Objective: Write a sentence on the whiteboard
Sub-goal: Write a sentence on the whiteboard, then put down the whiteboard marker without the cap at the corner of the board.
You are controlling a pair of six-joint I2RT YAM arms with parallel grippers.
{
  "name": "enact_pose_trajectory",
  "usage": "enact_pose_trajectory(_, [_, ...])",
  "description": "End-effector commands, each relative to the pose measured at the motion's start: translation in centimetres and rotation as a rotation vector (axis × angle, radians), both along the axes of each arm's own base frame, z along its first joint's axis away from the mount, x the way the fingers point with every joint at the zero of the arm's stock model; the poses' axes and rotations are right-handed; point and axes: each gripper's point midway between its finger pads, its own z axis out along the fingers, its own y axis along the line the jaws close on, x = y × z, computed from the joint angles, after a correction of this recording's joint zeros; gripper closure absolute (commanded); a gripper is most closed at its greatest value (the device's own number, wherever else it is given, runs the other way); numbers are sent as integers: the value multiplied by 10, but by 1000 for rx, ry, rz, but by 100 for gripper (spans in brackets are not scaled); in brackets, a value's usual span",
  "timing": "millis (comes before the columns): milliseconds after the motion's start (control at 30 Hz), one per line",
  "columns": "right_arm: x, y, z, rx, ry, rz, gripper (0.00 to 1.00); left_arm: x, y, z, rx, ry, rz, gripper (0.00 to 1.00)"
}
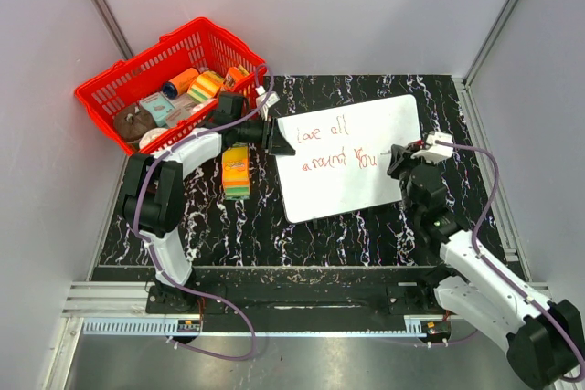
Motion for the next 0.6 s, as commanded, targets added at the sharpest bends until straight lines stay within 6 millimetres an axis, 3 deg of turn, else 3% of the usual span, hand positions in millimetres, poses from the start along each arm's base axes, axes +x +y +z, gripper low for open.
enact_pose_trajectory(0, [-4, -2, 47, 46, -99, 9, 100, 44, 31, -58, 346, -311, 78, 100])
enact_pose_trajectory(233, [-11, -3, 52, 48, -105, 20, 100, 44, 32, -56, 345, -316, 82, 82])
enact_pose_trajectory(467, [-11, -2, 50, 31, -90, 33, 100, 46, 40, -44, 359, -378, 143, 43])
enact_pose_trajectory(567, [-12, -1, 50, 29, -83, 42, 100, 48, 47, -34, 368, -419, 187, 35])
